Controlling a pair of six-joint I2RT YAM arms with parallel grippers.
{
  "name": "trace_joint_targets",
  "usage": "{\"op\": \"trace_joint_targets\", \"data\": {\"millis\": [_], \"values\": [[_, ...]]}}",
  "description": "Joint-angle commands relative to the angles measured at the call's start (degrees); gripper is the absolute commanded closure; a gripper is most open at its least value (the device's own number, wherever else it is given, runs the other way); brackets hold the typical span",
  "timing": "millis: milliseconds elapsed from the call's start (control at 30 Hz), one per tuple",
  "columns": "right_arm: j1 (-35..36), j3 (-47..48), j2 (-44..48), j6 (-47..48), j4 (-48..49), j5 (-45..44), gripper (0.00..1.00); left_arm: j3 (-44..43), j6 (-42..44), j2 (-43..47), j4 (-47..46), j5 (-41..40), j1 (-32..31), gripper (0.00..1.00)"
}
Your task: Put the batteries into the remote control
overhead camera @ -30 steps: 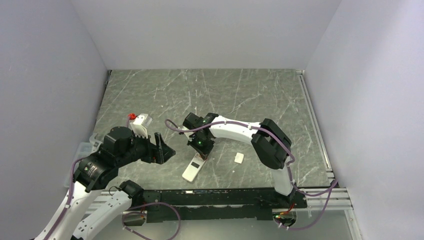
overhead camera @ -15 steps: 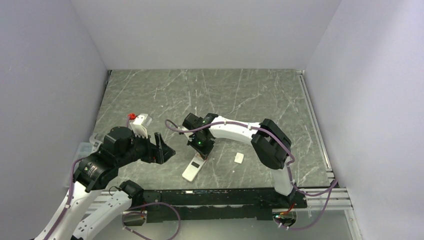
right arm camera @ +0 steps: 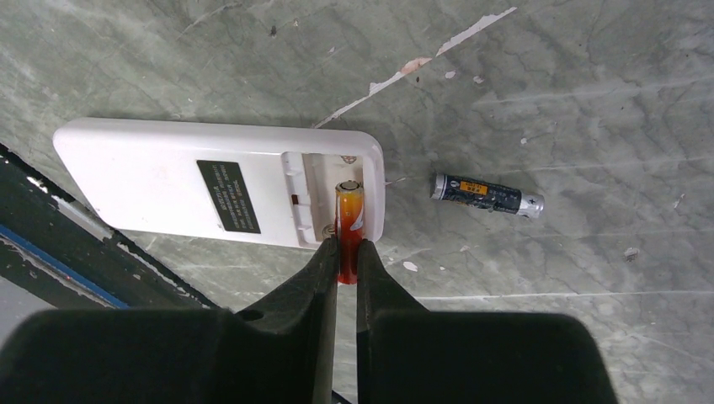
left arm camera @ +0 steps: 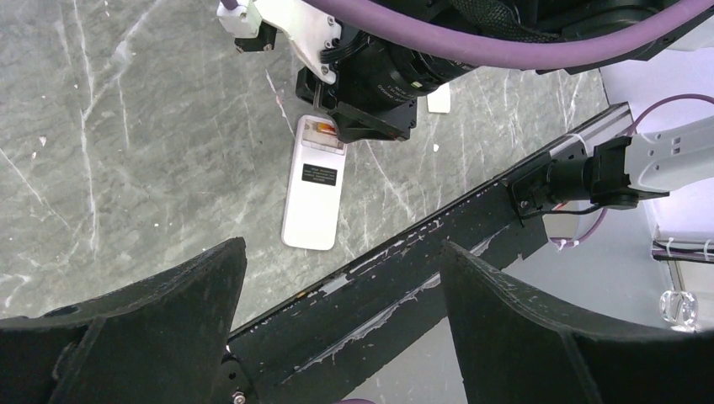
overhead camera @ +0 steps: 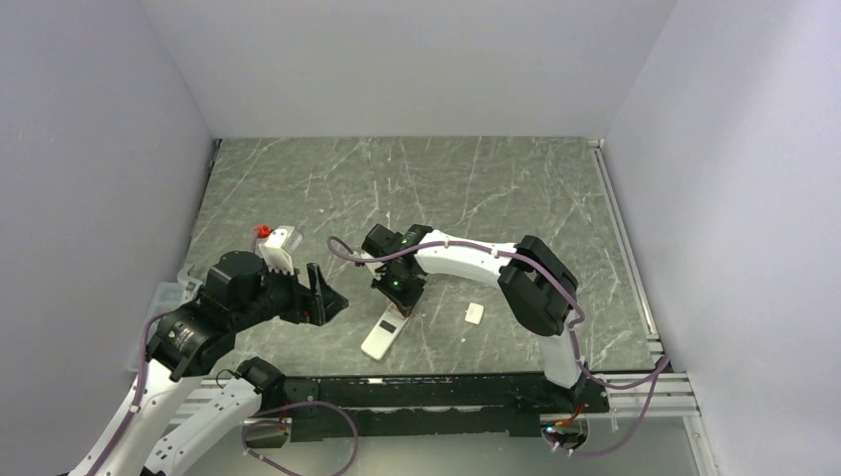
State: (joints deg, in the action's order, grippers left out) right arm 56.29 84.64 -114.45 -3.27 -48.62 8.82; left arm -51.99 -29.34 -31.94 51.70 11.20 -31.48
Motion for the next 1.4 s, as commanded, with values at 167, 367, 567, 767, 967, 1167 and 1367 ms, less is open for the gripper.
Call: {"op": "trace_joint_targets", "data": {"millis": [167,367,567,767,967,1167,1367], "values": [[0.13,2.41,1.34,-1.07,0.11,-1.87,0.87,0.13,0.71,0.64,-2.05,-0.31,-0.1,0.1],[0.13,2.68,1.25,-1.47,0.19,-1.79,0.86,0.1,0.78,0.6,-2.07,-0.32,-0.16,0.1],[0.13,2.8,1.34,-1.65,0.06,-1.79,0.85,0.05,0.82,0.54,-2.07,-0.28,-0.15,0.1],[0.13,2.55,1.34,-1.73,0.18,-2.03,0.85,0.05,0.78,0.56,-2.04,-0.3,-0.16,0.1],[0.13,2.31,1.33,-2.0,0.18,-2.67,0.83,0.14,0.78,0.67,-2.11,-0.31,-0.14,0.1],[0.13,2.22,1.43,-2.04,0.28,-2.67,0.82,0.13,0.78,0.68,-2.1,-0.39,-0.14,0.1],[0.13,2.24,1.45,-2.18,0.28,-2.84,0.8,0.14,0.77,0.68,-2.12,-0.39,-0.16,0.1]]}}
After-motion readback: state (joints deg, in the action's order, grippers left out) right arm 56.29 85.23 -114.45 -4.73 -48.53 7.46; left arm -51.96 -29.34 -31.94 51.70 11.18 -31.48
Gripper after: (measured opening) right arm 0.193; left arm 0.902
